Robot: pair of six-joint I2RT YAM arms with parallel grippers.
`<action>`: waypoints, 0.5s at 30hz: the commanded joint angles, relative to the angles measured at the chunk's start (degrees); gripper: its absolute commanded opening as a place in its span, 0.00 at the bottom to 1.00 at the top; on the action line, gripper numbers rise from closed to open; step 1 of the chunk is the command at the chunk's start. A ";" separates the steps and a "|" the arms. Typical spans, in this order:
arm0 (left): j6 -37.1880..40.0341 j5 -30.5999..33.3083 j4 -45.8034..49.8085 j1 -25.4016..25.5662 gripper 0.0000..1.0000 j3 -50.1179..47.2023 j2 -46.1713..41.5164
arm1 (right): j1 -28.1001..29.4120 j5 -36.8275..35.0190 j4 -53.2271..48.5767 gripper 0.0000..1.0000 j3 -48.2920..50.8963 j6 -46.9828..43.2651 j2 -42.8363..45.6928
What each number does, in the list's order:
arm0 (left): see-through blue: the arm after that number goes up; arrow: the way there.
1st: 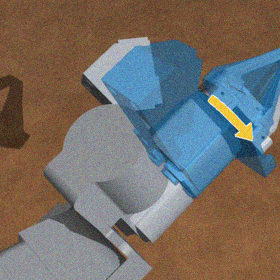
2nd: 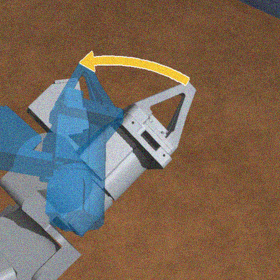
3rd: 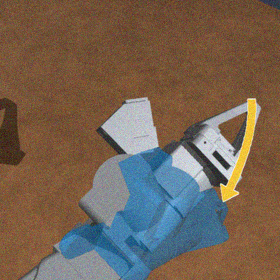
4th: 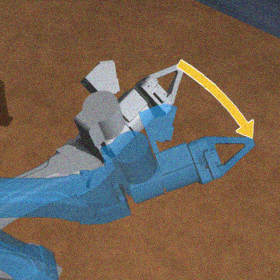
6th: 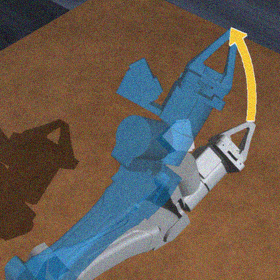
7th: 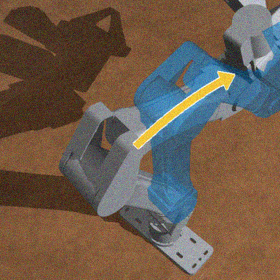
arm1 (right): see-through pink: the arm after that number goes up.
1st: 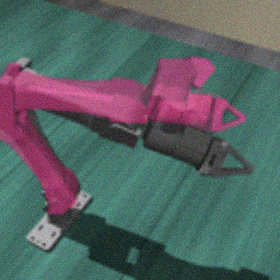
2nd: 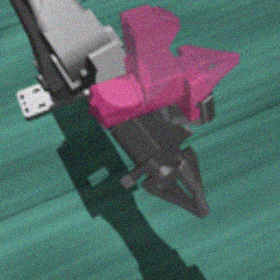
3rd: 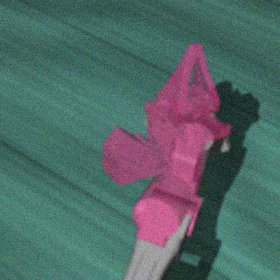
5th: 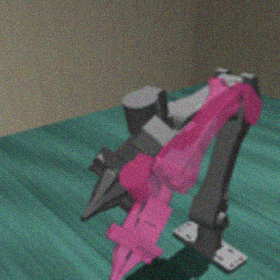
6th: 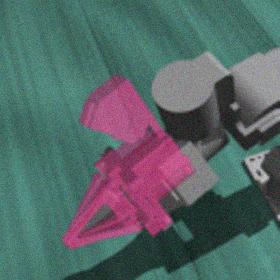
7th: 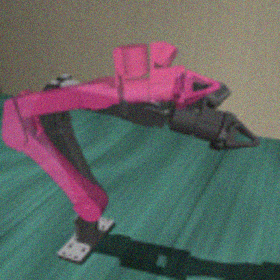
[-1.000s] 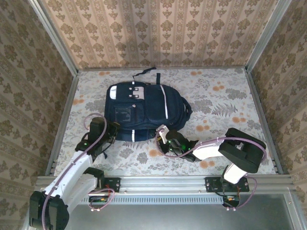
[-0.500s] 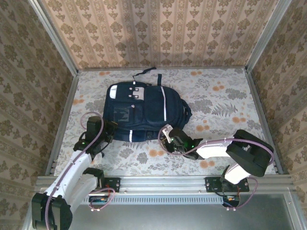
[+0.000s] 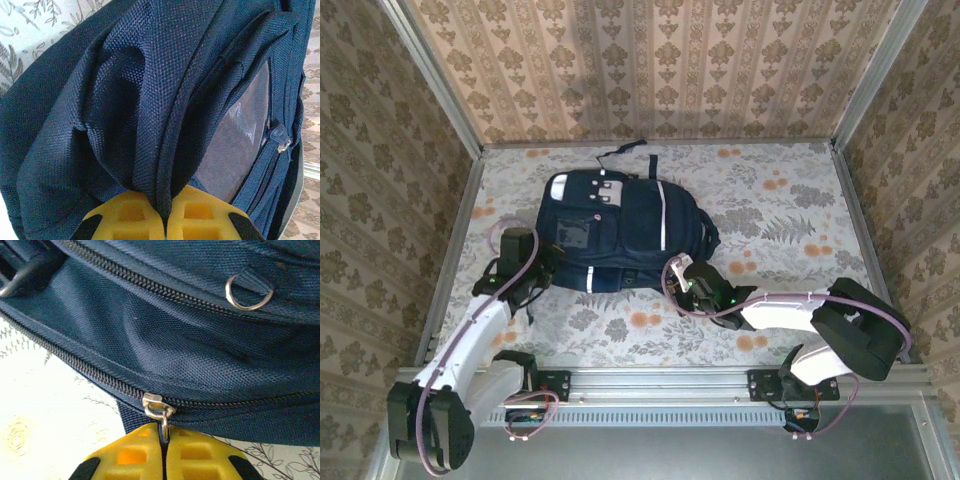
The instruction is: Pack the student bag
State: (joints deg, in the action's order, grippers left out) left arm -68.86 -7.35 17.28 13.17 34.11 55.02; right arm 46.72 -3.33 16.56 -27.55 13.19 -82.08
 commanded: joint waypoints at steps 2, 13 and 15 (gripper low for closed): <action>8.14 -0.23 -2.56 -1.39 0.00 10.72 9.86 | 0.66 5.73 -1.41 0.00 1.26 -1.10 -0.23; 10.67 -7.90 3.93 -2.18 0.58 19.84 18.51 | 5.74 6.10 11.04 0.00 -6.12 10.34 -12.63; 9.07 -8.53 3.76 -1.95 0.59 16.11 15.66 | 5.74 5.68 14.28 0.00 -5.94 12.51 -13.81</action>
State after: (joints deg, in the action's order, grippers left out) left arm -58.46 -14.20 20.21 11.25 53.98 74.70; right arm 52.40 1.98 24.49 -32.67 20.27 -94.08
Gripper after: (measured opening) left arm 0.588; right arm 0.089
